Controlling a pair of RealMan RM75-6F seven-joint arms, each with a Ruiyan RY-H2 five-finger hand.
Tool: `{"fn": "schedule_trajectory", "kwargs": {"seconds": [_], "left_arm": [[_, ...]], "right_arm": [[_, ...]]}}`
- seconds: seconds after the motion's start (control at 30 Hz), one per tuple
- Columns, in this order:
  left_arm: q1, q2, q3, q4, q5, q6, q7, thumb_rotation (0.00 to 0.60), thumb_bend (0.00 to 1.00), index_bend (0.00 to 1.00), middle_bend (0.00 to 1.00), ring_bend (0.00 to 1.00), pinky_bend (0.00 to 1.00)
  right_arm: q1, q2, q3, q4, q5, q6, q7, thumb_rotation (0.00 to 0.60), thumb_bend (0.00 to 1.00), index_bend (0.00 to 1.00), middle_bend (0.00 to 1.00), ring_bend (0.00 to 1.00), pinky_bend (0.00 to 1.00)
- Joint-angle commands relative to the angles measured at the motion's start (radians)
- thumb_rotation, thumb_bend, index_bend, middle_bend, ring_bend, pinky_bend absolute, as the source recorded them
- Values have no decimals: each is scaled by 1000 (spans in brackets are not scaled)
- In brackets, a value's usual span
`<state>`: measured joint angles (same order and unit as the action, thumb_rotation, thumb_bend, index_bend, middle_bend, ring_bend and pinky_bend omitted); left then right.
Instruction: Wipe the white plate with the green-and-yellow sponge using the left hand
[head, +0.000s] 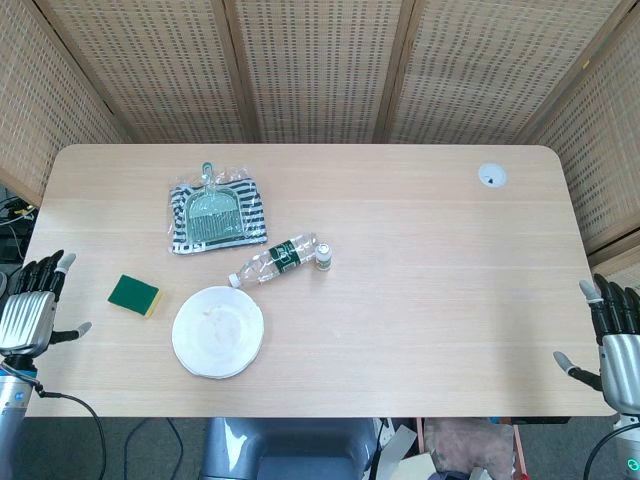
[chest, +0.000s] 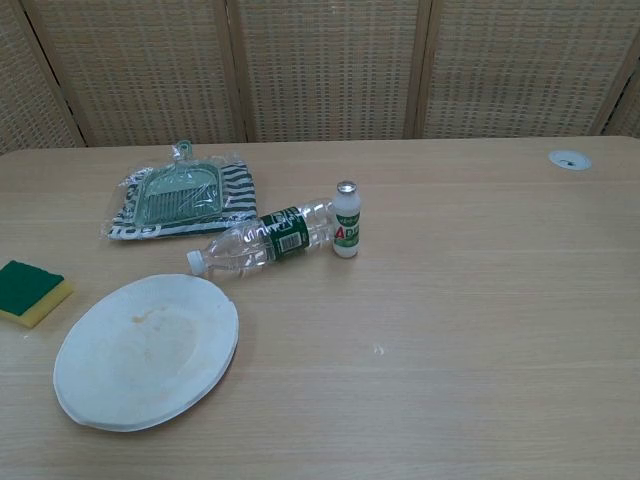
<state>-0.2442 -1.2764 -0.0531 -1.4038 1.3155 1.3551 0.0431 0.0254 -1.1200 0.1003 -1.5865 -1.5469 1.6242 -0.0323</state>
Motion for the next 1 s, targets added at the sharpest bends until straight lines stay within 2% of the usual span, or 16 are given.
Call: {"fn": "schedule_trajectory", "kwargs": {"seconds": [0.03, 0.1, 0.2, 0.3, 0.43, 0.53, 0.73, 0.87, 1.0], "left_arm": [[9, -6, -5, -1, 0, 10, 20, 600, 0, 0, 0, 0, 0], [-1, -7, -3, 15, 7, -11, 13, 600, 0, 0, 0, 0, 0], [-41, -1, 21, 63, 67, -88, -73, 600, 0, 0, 0, 0, 0], [-113, -8, 59, 184, 163, -193, -185, 600, 0, 0, 0, 0, 0], [-194, -56, 84, 348, 251, -270, -293, 600, 0, 0, 0, 0, 0], [-283, -96, 119, 457, 304, -398, -443, 600, 0, 0, 0, 0, 12], [-351, -170, 170, 618, 360, -477, -535, 600, 0, 52, 0, 0, 26], [-368, -212, 192, 673, 374, -498, -557, 600, 0, 86, 2, 0, 59], [-372, -240, 203, 710, 375, -504, -581, 600, 0, 146, 53, 0, 96]], "right_arm": [[1, 0, 0, 1, 1, -2, 0, 600, 0, 0, 0, 0, 0], [1, -1, 0, 2, 4, -5, 0, 600, 0, 0, 0, 0, 0], [3, -4, 0, 5, 10, -13, -4, 600, 0, 0, 0, 0, 0], [7, -11, 0, 7, 15, -23, -18, 600, 0, 0, 0, 0, 0], [14, -24, 4, 10, 30, -38, -49, 600, 0, 0, 0, 0, 0], [19, -36, 12, 9, 53, -49, -81, 600, 0, 0, 0, 0, 0], [28, -48, 25, 12, 87, -69, -106, 600, 0, 0, 0, 0, 0], [33, -52, 31, 18, 102, -79, -112, 600, 0, 0, 0, 0, 0], [36, -55, 35, 23, 112, -84, -113, 600, 0, 0, 0, 0, 0]]}}
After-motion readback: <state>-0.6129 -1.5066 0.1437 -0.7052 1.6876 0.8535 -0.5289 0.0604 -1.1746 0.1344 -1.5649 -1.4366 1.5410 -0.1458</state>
